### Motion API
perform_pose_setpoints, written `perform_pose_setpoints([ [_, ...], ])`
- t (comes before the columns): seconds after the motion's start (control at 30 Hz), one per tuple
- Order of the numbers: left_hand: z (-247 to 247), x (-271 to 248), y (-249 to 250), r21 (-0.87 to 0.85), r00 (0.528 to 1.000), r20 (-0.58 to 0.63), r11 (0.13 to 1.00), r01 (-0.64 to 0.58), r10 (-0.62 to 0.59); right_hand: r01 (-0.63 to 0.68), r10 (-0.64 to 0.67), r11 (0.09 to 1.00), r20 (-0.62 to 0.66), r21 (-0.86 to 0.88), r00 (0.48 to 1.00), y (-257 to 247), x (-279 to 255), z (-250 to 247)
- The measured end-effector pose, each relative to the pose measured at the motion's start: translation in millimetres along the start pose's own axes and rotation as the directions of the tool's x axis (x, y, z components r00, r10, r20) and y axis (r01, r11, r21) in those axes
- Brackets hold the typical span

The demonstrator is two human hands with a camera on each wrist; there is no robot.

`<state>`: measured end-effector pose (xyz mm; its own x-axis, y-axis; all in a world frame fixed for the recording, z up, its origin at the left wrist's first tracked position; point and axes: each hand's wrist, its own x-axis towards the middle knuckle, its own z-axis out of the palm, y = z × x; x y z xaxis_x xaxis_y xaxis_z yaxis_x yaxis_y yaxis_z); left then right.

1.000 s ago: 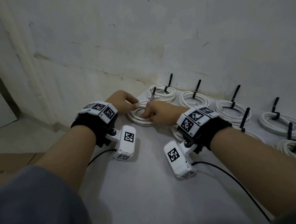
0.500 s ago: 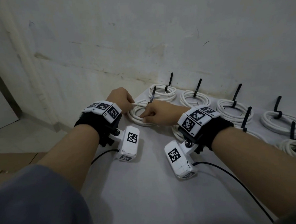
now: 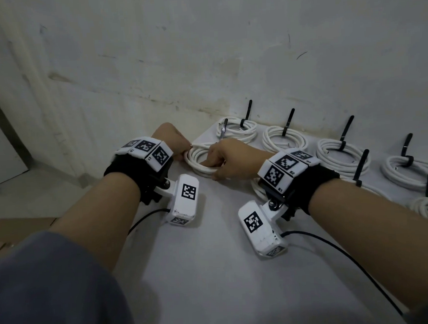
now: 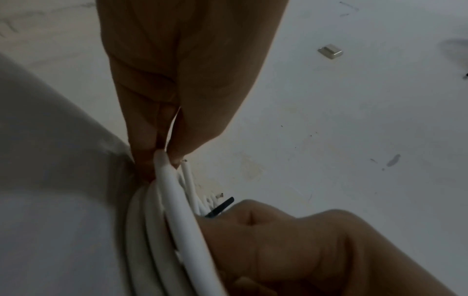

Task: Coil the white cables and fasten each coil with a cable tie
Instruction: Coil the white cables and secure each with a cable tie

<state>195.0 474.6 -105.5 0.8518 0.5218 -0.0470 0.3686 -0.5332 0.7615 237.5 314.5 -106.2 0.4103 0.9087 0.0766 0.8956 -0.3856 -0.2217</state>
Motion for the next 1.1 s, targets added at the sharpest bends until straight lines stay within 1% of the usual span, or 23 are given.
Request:
perform_pose_setpoints([
  [0.17, -7, -3, 5, 0.029, 0.992, 0.124, 0.999, 0.019, -0.022, 0.046, -0.046, 0.999, -0.025, -0.006, 0.999, 2, -3, 2],
  [0.2, -8, -3, 5, 0.047, 0.989, 0.147, 0.999, 0.023, -0.029, 0.048, -0.048, 0.999, -0.032, 0.002, 0.998, 3, -3, 3],
  [0.27, -9, -4, 5, 0.13, 0.984, 0.176, 0.991, -0.016, -0.007, 0.042, -0.041, 0.999, -0.042, 0.019, 0.998, 3, -3, 3],
  [0.33, -6, -6, 6, 0.181, 0.988, 0.152, 0.982, -0.052, 0.025, 0.042, -0.041, 0.999, -0.042, 0.007, 0.998, 3, -2, 4],
  [0.43, -1, -3, 5, 0.183, 0.995, 0.082, 0.981, -0.07, 0.056, 0.052, -0.052, 0.999, -0.051, 0.006, 0.997, 3, -3, 4],
  [0.5, 0, -2, 5, 0.196, 0.995, 0.071, 0.977, -0.084, 0.072, 0.06, -0.059, 0.998, -0.062, 0.023, 0.996, 2, -5, 4],
  [0.57, 0, -4, 7, 0.246, 0.994, 0.077, 0.964, -0.098, 0.081, 0.071, -0.068, 0.997, -0.071, 0.04, 0.995, 0, -6, 2],
  [0.7, 2, -6, 9, 0.307, 0.995, 0.065, 0.948, -0.088, 0.071, 0.078, -0.075, 0.995, -0.057, 0.059, 0.996, -4, -7, 0],
  [0.83, 3, -3, 7, 0.283, 0.994, 0.005, 0.953, -0.108, 0.112, 0.049, -0.047, 0.998, -0.052, 0.04, 0.998, -6, -7, 1],
  [0.9, 3, -2, 6, 0.279, 0.992, 0.011, 0.952, -0.125, 0.127, 0.023, -0.022, 0.999, -0.039, 0.044, 0.999, -5, -6, 2],
  [0.97, 3, -2, 7, 0.317, 0.991, 0.033, 0.939, -0.134, 0.131, 0.011, -0.009, 0.998, -0.022, 0.059, 1.0, -6, -7, 2],
  [1.1, 5, -2, 12, 0.389, 0.984, 0.076, 0.904, -0.177, 0.16, 0.038, -0.035, 0.995, -0.035, 0.093, 0.999, -8, -10, -1],
])
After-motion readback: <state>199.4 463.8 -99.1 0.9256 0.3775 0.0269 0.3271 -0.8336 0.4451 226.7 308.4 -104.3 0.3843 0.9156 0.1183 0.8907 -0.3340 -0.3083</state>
